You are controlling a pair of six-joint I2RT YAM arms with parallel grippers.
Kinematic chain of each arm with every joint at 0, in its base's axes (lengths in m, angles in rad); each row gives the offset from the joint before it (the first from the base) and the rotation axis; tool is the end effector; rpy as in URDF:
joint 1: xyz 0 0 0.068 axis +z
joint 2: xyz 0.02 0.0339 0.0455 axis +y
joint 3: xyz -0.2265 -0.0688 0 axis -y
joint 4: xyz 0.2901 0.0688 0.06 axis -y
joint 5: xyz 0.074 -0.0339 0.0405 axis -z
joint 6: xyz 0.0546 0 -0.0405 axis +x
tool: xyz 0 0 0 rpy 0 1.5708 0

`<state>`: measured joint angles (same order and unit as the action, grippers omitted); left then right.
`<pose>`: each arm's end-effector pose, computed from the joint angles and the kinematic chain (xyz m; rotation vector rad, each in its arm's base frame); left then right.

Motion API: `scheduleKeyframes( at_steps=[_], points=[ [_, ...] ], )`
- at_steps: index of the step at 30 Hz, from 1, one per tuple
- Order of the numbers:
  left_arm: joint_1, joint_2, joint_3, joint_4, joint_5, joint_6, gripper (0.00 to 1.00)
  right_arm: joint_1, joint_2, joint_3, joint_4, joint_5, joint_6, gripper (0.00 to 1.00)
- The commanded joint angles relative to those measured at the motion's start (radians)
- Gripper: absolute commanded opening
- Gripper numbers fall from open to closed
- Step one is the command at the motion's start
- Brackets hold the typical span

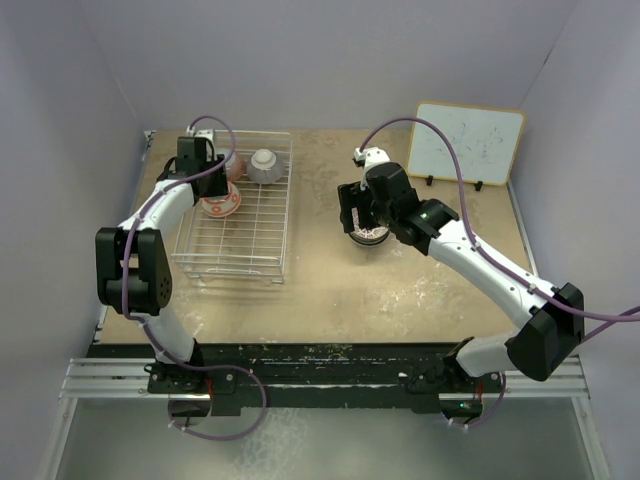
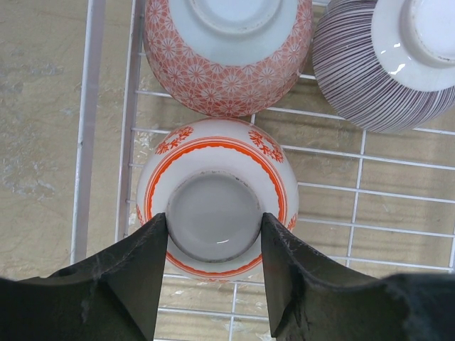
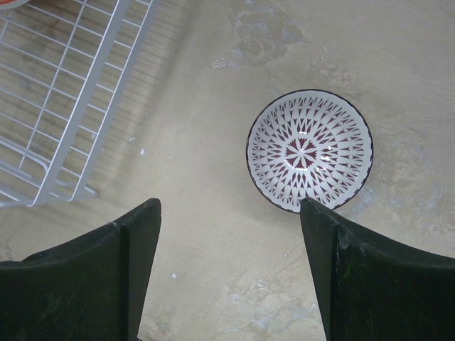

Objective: Unload the bowls from the dish rack

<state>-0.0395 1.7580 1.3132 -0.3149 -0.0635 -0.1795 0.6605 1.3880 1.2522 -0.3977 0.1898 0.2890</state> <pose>0.4428 -0.0140 0.1769 -0.1945 2.3207 -0.0357 0.3098 0.2276 0.2915 -0.2774 2.0974 0.3723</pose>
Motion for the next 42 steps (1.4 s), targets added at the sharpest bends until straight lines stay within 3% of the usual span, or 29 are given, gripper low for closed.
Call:
scheduleKeyframes(
  at_steps=[1, 11, 16, 20, 25, 35, 42],
  points=[
    [0.003, -0.037, 0.029, -0.02, 0.034, -0.014, 0.0, -0.002, -0.014, -0.001, 0.025, -0.004, 0.006, 0.8],
    [-0.029, -0.164, 0.007, -0.027, 0.028, -0.007, 0.0, -0.002, -0.014, 0.006, 0.031, -0.022, 0.014, 0.8],
    [-0.027, -0.218, 0.014, -0.019, 0.101, -0.027, 0.0, -0.002, -0.002, 0.011, 0.056, -0.069, 0.023, 0.8],
    [-0.022, -0.24, 0.011, -0.007, 0.207, -0.05, 0.0, -0.002, 0.029, 0.038, 0.1, -0.113, 0.025, 0.8],
    [-0.005, -0.284, -0.047, 0.071, 0.377, -0.092, 0.0, -0.001, 0.081, 0.07, 0.197, -0.298, 0.125, 0.78],
    [0.052, -0.336, -0.209, 0.357, 0.764, -0.29, 0.0, -0.002, 0.211, 0.121, 0.563, -0.598, 0.349, 0.79],
    [0.057, -0.321, -0.266, 0.587, 0.943, -0.428, 0.0, -0.003, 0.275, 0.093, 0.786, -0.678, 0.442, 0.79]
  ],
)
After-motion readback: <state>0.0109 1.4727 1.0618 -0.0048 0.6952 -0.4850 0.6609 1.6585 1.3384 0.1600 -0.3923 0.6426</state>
